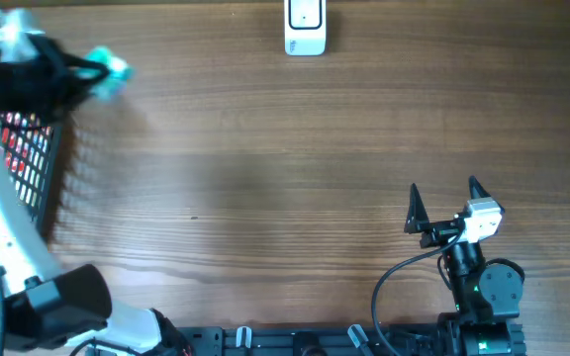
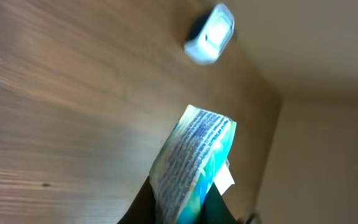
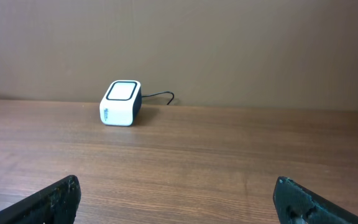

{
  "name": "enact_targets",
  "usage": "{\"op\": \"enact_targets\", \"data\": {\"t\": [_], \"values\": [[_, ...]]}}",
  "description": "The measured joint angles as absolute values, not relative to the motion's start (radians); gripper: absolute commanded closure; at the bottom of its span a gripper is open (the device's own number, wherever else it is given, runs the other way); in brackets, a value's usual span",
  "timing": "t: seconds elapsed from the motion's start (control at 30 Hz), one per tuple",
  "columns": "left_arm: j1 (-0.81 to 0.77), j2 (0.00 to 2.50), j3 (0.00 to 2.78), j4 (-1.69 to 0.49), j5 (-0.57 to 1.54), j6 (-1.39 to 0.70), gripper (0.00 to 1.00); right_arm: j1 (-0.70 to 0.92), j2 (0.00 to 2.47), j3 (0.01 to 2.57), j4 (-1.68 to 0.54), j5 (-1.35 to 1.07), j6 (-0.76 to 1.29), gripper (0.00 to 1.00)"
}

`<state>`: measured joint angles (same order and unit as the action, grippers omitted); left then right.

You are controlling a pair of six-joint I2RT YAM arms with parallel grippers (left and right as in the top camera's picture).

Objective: Scan the item barcode
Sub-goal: 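Lift the teal box out and carry it toward the scanner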

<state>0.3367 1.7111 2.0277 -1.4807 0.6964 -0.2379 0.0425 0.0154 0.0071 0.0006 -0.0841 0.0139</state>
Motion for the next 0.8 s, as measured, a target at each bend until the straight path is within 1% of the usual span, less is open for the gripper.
{"op": "enact_targets", "data": {"t": [0.2,0.47,0.57,0.7,0.73,0.8], "values": [[0.030,1.732,2.028,-1.505,0.514,-0.215,0.96,0.043,0.015,0.007,0.001,-0.084,0.014,0.00],[-0.284,1.856,2.028,-1.505,0.252,-0.287,0.96,0.043,0.015,0.007,0.000,-0.084,0.014,0.00],[-0.358,1.930,2.028,-1.505,0.141,-0.334,0.95,0.043,0.015,0.007,0.000,-0.084,0.014,0.00],[-0.403,2.032,2.028,-1.504,0.031,-0.384,0.95,0.043,0.015,0.007,0.000,-0.084,0.014,0.00],[-0.406,2.054,2.028,-1.504,0.018,-0.393,0.94,0.043,0.015,0.007,0.000,-0.084,0.014,0.00],[-0.406,2.117,2.028,-1.504,-0.015,-0.416,0.81,0.043,0.015,0.007,0.000,-0.084,0.014,0.00]]}}
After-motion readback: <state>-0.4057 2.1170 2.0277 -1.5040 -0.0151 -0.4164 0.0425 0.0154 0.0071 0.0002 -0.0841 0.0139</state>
